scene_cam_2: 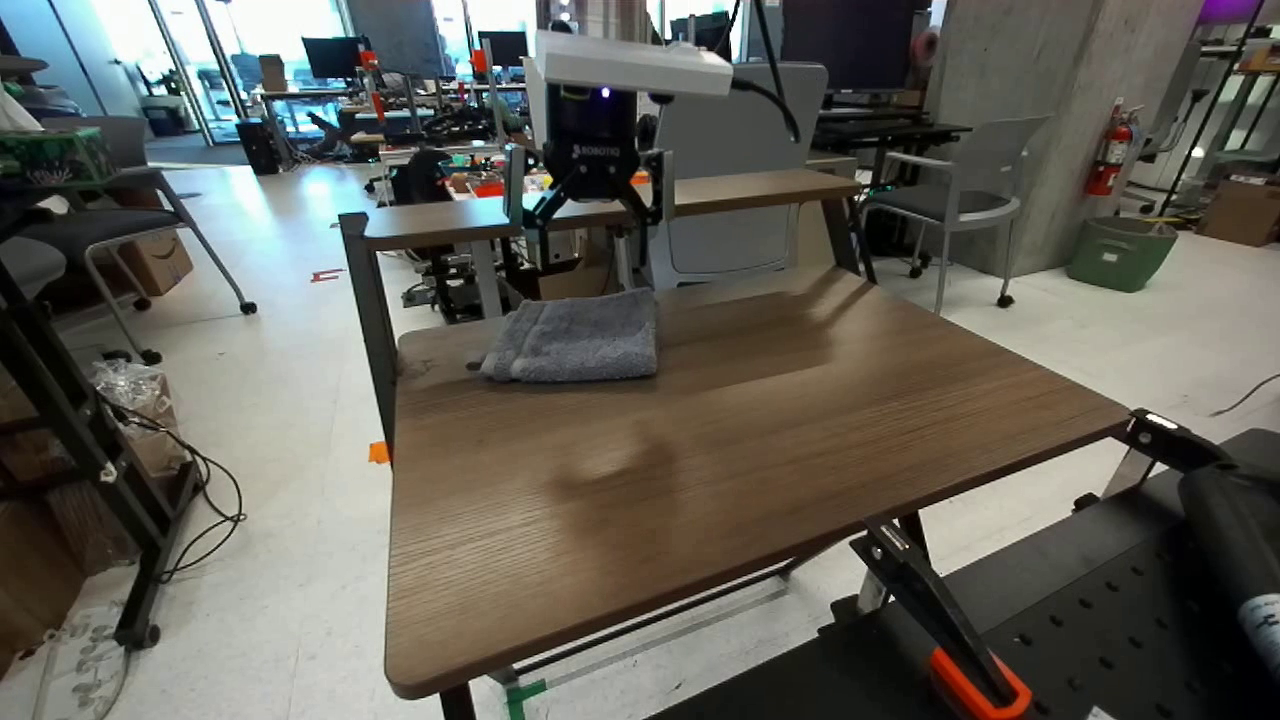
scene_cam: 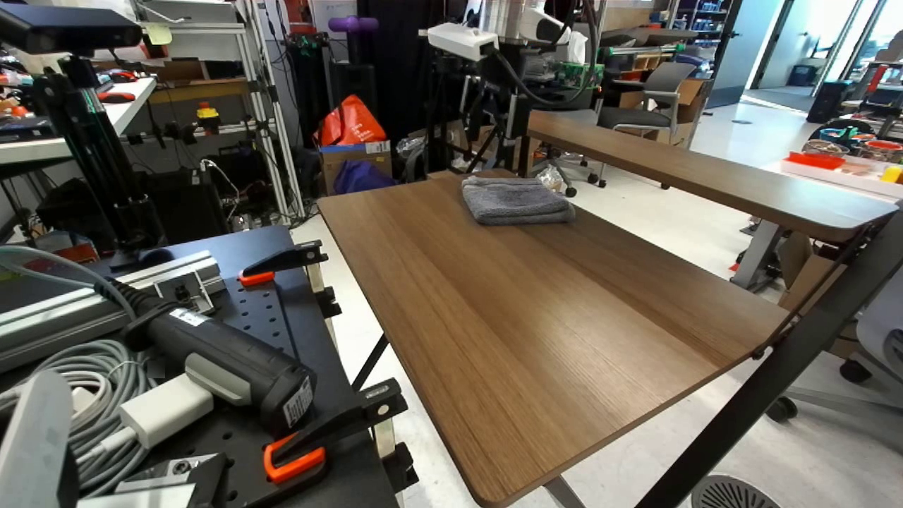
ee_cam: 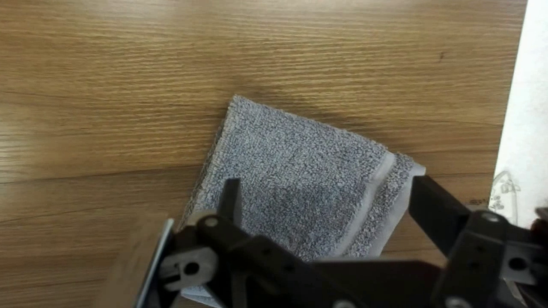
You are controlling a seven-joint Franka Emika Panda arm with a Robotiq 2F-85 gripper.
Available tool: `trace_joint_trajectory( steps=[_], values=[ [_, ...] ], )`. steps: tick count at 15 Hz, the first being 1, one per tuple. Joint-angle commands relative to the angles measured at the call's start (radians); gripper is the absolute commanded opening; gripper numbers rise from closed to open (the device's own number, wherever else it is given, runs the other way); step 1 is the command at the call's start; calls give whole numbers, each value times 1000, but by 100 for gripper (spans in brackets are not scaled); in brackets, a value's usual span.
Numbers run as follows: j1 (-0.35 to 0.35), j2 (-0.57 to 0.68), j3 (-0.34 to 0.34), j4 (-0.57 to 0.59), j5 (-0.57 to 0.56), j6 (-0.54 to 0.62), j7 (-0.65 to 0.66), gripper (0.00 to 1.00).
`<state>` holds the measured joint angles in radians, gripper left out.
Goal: Slide the grey towel towards the edge of the table.
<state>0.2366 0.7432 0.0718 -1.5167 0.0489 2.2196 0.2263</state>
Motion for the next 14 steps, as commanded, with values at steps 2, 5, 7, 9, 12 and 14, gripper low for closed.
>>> trace_joint_trajectory(
  steps=[2, 5, 7, 9, 12, 14],
  values=[
    [37, 111, -28, 134, -51, 11, 36, 100],
    [42, 164, -35, 196, -56, 6, 39, 100],
    [47, 198, -40, 239, -59, -4, 38, 100],
    [51, 232, -45, 280, -61, -8, 38, 100],
    [57, 279, -50, 334, -66, -14, 38, 100],
    [59, 306, -51, 366, -68, -18, 38, 100]
  ],
)
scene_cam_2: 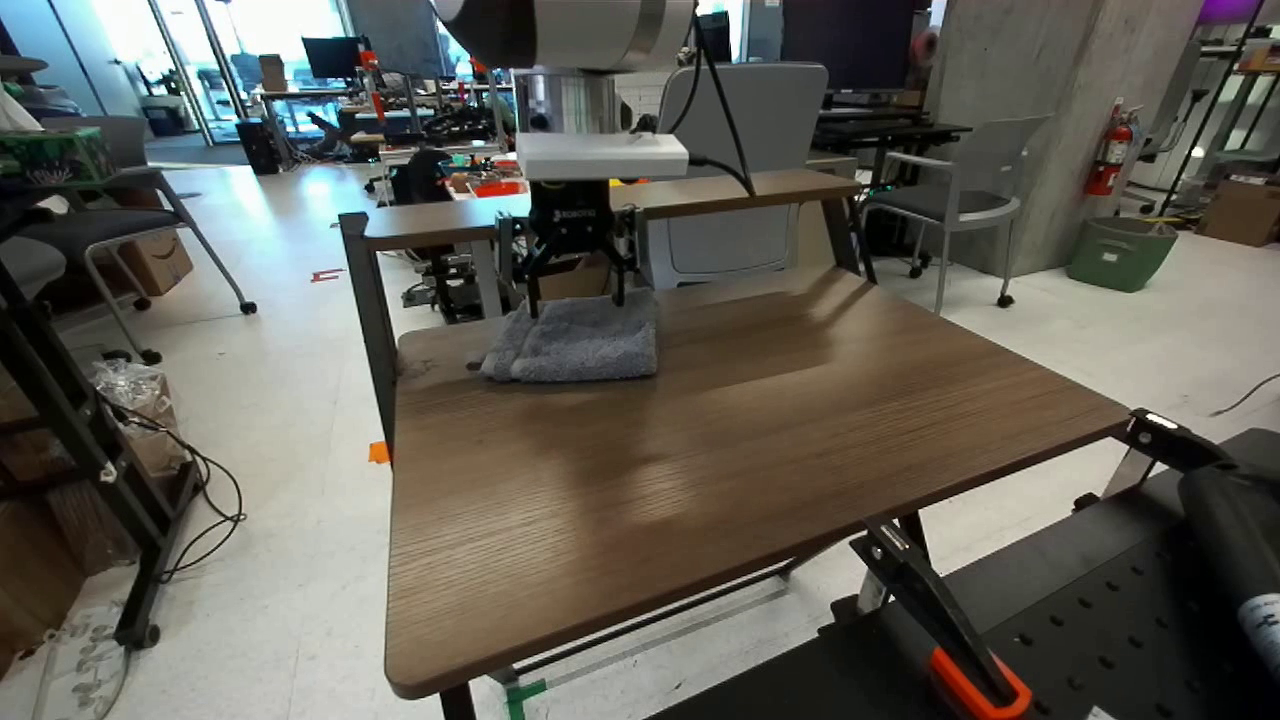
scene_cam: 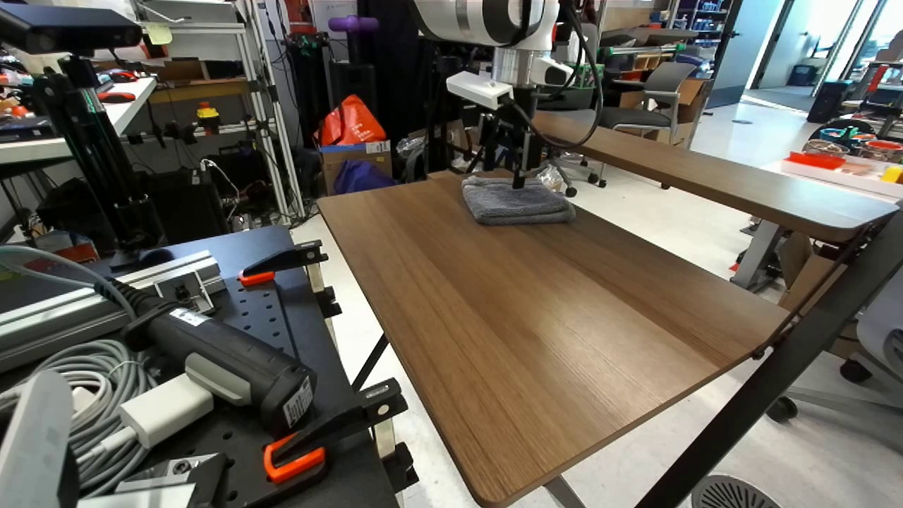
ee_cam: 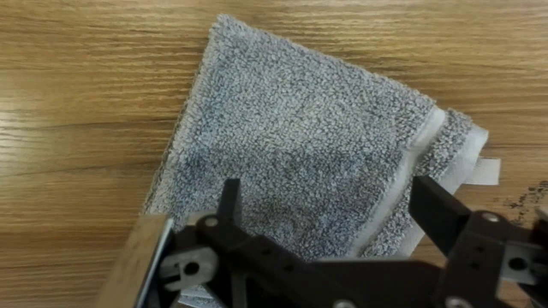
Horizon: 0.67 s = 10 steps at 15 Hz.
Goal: Slide the grey towel towards the edge of the table.
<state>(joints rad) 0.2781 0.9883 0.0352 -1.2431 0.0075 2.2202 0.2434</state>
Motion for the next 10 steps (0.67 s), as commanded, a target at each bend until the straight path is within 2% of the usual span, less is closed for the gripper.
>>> trace_joint_trajectory(
  steps=[1, 10],
  values=[
    [19, 74, -15, 107, -27, -21, 21, 100],
    [27, 158, -17, 187, -24, -33, 16, 100]
  ],
)
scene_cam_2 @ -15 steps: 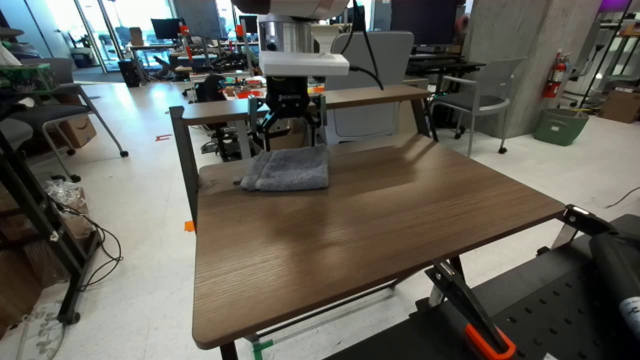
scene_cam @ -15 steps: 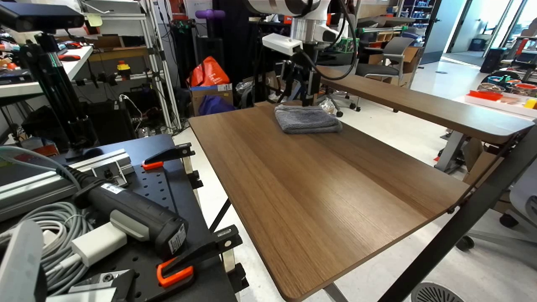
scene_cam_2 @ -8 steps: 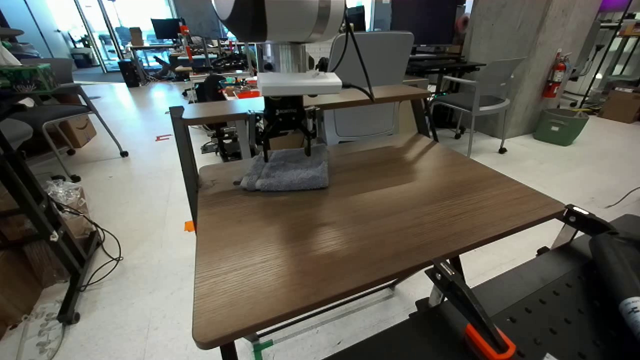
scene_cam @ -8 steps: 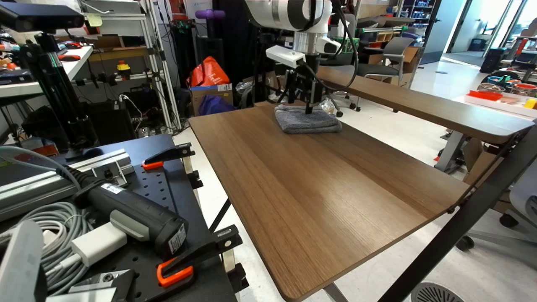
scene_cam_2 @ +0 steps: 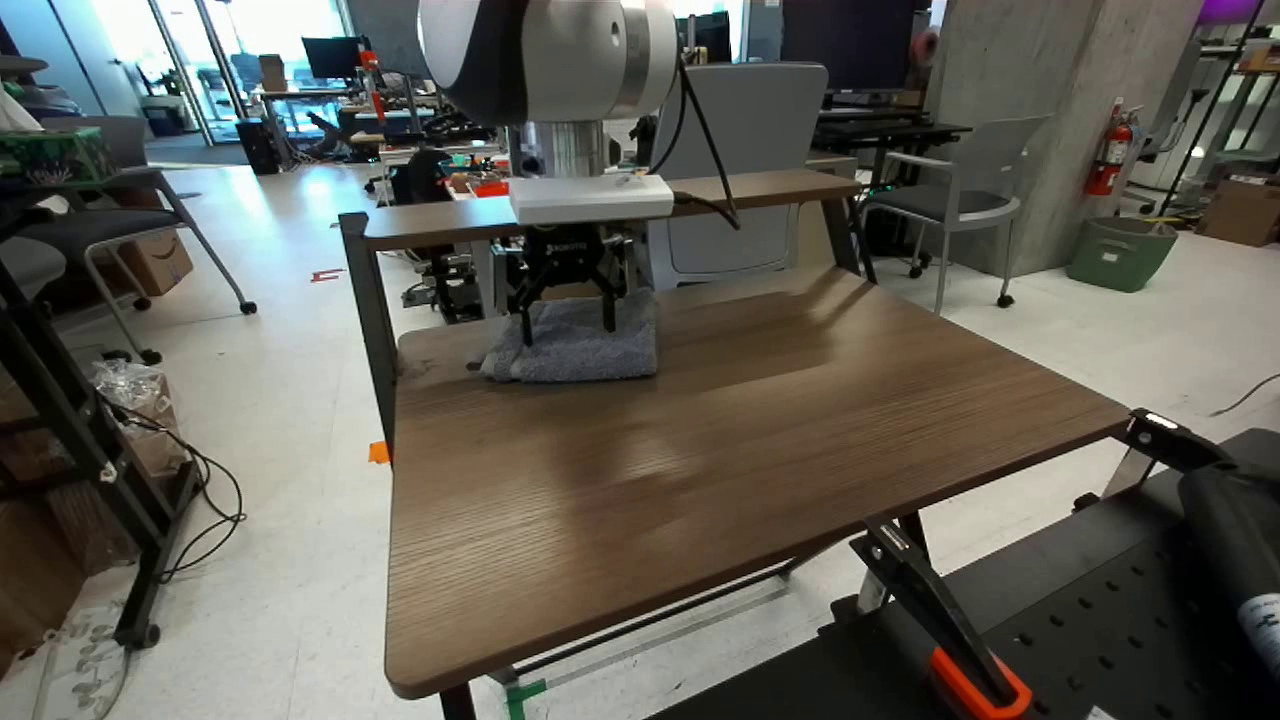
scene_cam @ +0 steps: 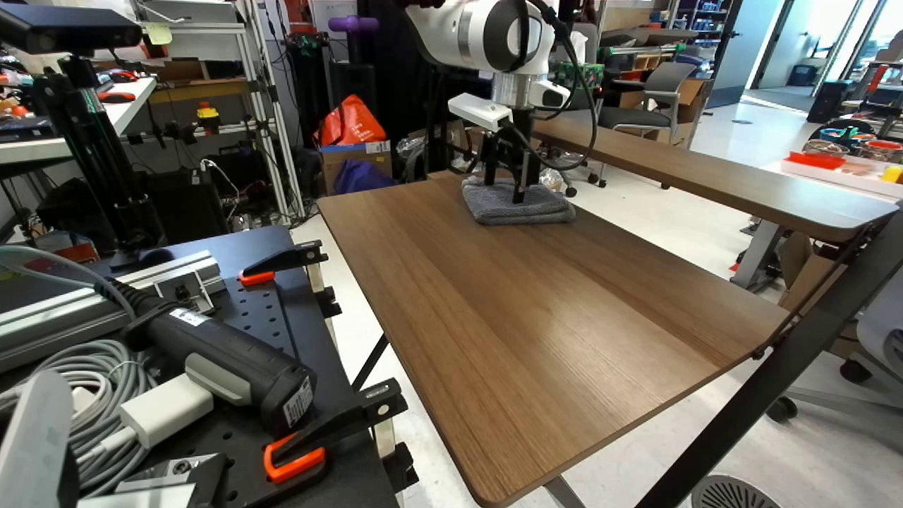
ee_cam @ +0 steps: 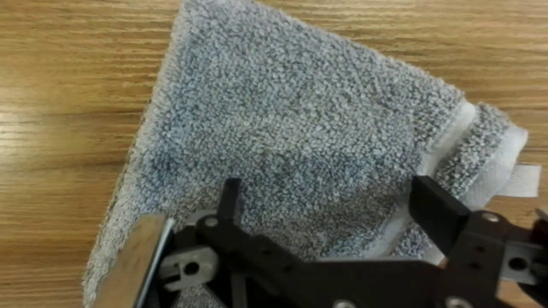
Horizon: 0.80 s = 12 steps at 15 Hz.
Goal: Slide the grey towel towards the edge of the table.
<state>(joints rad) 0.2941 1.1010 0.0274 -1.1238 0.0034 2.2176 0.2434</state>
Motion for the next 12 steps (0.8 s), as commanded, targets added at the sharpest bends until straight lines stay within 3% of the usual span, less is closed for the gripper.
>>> trace_joint_trajectory(
  steps=[1, 12],
  values=[
    [10, 52, -7, 71, -18, -32, 14, 100],
    [-5, -10, 19, -66, 9, 6, -14, 100]
  ],
)
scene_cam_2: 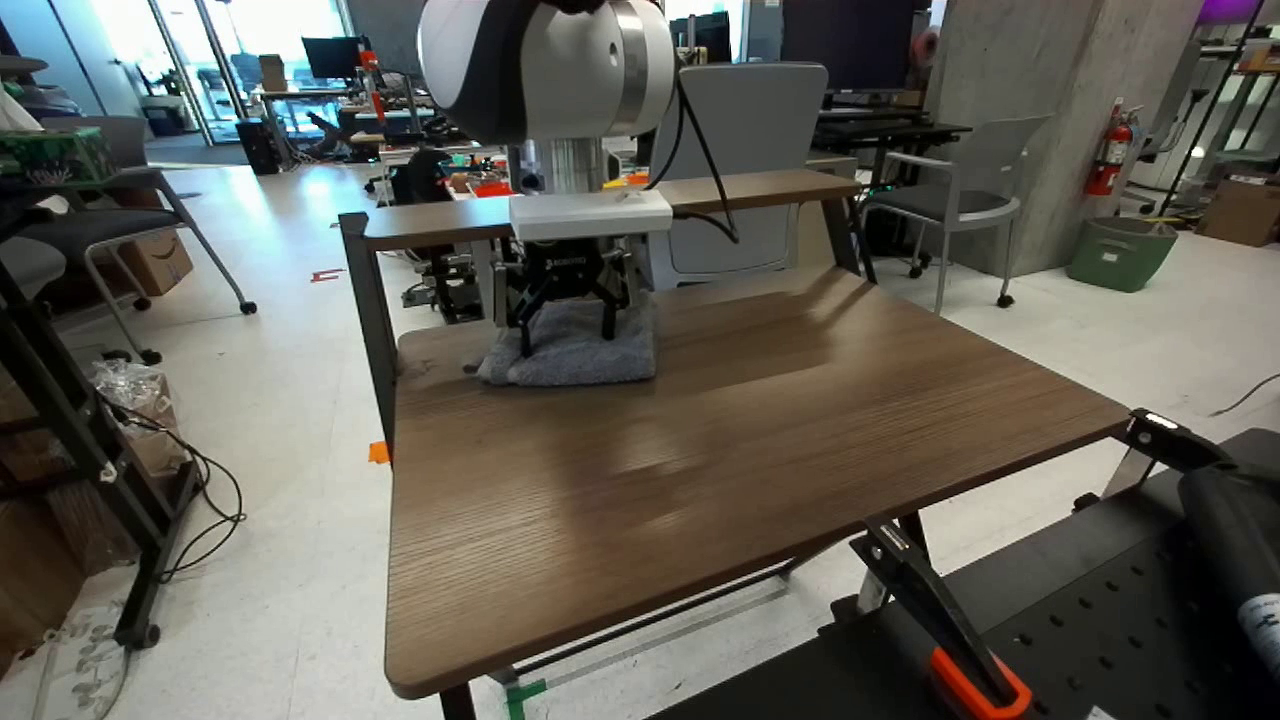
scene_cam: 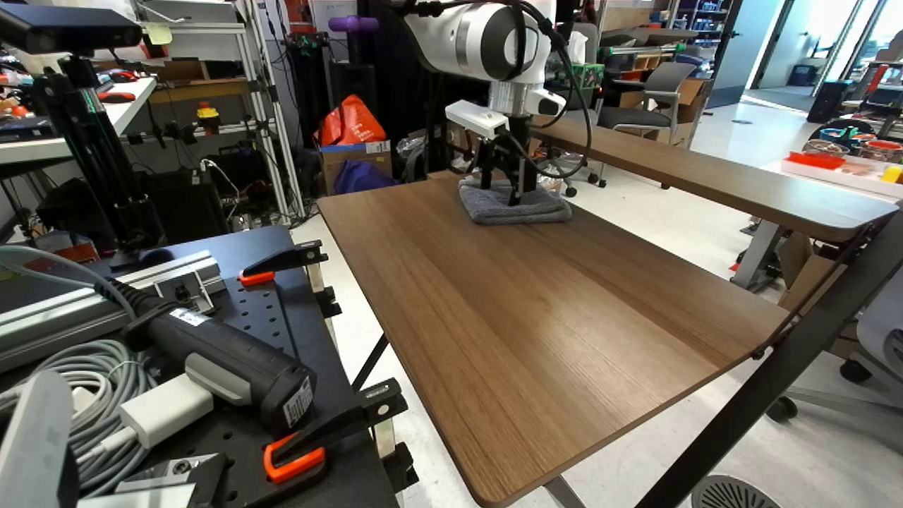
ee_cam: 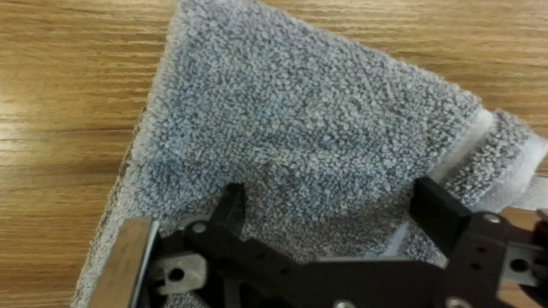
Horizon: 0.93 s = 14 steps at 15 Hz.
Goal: Slide the grey towel towards the edge of the table.
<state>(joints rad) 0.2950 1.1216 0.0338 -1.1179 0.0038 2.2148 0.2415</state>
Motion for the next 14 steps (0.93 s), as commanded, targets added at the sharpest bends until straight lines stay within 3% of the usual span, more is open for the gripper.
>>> trace_joint_trajectory(
  steps=[1, 8, 14],
  values=[
    [-9, -41, 14, -96, 12, 17, -12, 100],
    [-42, -158, 30, -340, 32, 102, -11, 100],
    [-106, -269, 49, -637, 91, 281, -24, 100]
  ],
)
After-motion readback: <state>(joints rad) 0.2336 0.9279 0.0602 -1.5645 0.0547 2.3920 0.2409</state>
